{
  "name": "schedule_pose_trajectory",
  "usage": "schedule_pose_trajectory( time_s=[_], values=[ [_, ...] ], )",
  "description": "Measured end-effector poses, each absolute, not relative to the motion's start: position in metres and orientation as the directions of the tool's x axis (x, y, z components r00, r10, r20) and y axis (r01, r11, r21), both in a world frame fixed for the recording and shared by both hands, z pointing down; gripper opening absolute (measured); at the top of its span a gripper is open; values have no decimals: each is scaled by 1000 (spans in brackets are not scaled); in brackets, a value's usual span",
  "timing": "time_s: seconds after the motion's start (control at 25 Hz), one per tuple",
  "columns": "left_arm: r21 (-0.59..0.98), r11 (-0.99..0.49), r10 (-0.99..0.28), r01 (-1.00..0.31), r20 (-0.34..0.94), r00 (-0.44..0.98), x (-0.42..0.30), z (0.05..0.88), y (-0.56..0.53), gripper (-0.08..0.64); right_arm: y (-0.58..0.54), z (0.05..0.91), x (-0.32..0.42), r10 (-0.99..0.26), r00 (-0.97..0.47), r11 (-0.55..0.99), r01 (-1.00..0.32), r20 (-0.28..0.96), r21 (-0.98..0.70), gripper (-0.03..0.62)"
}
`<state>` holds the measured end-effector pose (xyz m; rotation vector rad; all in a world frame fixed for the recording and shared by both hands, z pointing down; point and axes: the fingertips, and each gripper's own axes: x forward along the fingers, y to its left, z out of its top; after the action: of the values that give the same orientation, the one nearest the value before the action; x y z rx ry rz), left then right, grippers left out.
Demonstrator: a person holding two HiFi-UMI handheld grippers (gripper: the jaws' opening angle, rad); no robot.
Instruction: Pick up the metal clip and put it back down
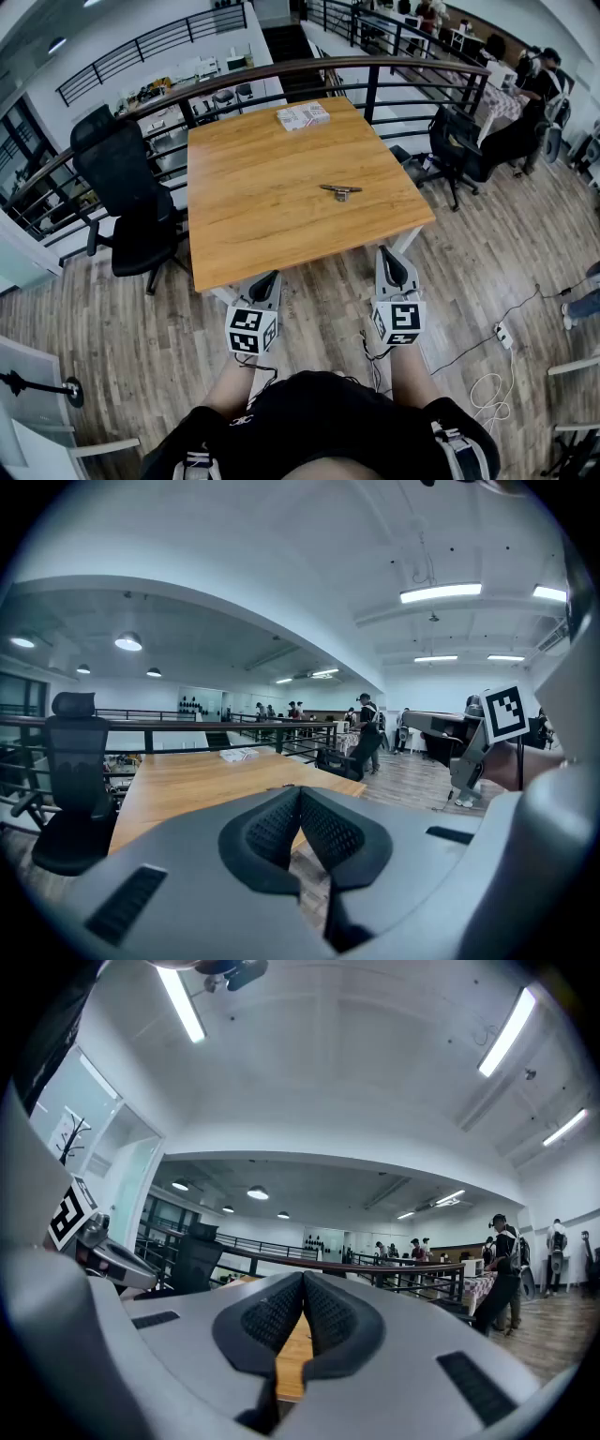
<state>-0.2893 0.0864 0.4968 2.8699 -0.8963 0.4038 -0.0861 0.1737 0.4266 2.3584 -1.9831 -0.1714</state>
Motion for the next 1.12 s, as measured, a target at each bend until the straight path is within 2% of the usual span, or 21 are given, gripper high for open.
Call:
schedule_pose_trajectory(
  time_s=[0.56, 1.12],
  values=[
    [10, -803, -572, -596, 269, 775, -283, 485, 100, 18, 191, 430, -74, -985, 168, -171, -981, -39, 93, 15],
    [22, -779, -603, -627, 252, 757, -230, 490, 135, 18, 220, 440, -19, -988, 154, -156, -983, -27, 98, 15]
  ],
)
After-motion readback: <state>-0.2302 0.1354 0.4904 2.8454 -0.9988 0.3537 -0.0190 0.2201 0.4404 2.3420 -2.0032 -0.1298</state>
